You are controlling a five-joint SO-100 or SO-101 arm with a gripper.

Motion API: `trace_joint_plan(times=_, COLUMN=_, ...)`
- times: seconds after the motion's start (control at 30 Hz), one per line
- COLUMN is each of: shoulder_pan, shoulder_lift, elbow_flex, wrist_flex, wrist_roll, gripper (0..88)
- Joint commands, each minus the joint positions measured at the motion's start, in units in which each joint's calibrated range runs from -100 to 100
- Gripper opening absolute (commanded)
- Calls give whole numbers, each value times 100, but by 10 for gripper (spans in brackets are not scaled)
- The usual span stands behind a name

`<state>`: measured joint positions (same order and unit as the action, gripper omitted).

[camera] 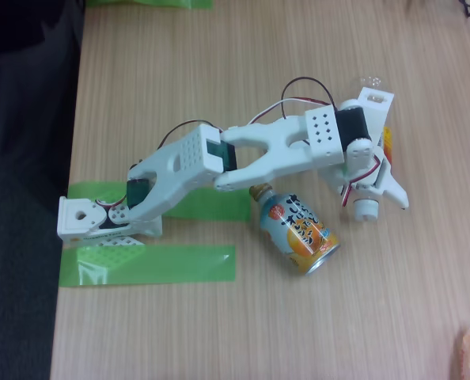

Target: Pick up the plastic bottle and stand it up on the white place

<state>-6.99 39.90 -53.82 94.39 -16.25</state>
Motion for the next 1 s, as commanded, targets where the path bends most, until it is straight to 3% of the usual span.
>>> trace_joint_plan(times=0.0, shoulder_pan=-13, shoulder_lift=-46, elbow_flex=-263, wrist_flex=-6, wrist_roll=-21, gripper=423)
trace_joint_plan(times=0.97, shoulder_pan=-27, shoulder_lift=617, elbow_flex=-263, wrist_flex=-521, wrist_roll=11, gripper=423)
